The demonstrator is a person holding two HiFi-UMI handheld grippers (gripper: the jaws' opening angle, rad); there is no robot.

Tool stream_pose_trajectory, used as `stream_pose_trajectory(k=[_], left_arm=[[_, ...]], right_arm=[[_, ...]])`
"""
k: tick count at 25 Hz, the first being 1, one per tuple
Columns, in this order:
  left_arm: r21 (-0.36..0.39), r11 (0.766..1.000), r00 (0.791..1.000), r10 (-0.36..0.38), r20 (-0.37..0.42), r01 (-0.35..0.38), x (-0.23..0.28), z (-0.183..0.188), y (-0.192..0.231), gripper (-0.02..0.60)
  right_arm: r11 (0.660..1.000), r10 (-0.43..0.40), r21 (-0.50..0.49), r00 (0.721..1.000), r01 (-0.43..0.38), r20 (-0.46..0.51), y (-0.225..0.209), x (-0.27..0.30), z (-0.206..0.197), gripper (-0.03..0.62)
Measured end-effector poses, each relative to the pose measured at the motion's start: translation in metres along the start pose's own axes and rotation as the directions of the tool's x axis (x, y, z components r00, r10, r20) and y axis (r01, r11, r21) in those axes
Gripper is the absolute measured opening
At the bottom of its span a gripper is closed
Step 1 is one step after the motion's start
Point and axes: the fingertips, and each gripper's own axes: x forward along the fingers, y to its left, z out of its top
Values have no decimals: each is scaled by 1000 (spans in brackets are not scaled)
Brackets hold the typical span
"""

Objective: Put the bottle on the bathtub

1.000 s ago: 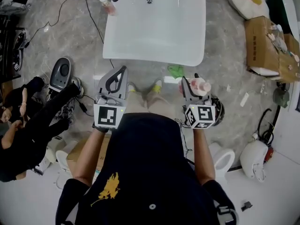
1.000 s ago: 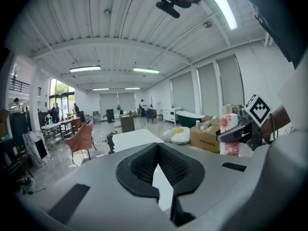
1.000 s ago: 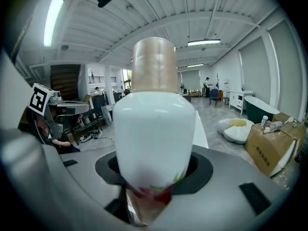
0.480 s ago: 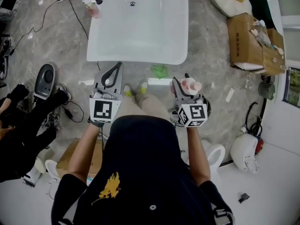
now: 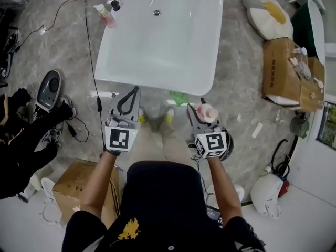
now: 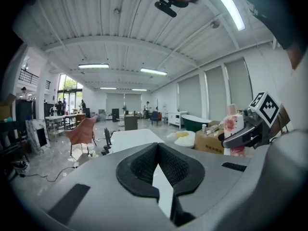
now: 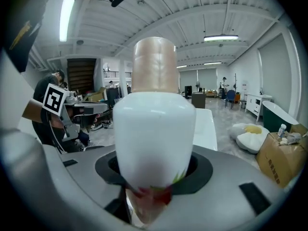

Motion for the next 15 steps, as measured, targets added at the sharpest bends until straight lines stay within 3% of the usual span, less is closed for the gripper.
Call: stream_pose_trajectory(k=[4, 8, 15], left_arm=[[-86, 994, 998, 62, -32, -64, 40, -43, 0, 18], [-67, 996, 997, 62, -44, -65, 80, -94, -13, 17], [22, 999, 994, 33, -103, -31, 124, -165, -36, 17]], right_arm=[[999, 3, -32, 1000, -3, 17, -31, 52, -32, 206], [999, 14, -43, 1000, -13, 11, -51, 95, -80, 204], [984, 154, -100, 986, -148, 56, -36, 152, -139, 202]])
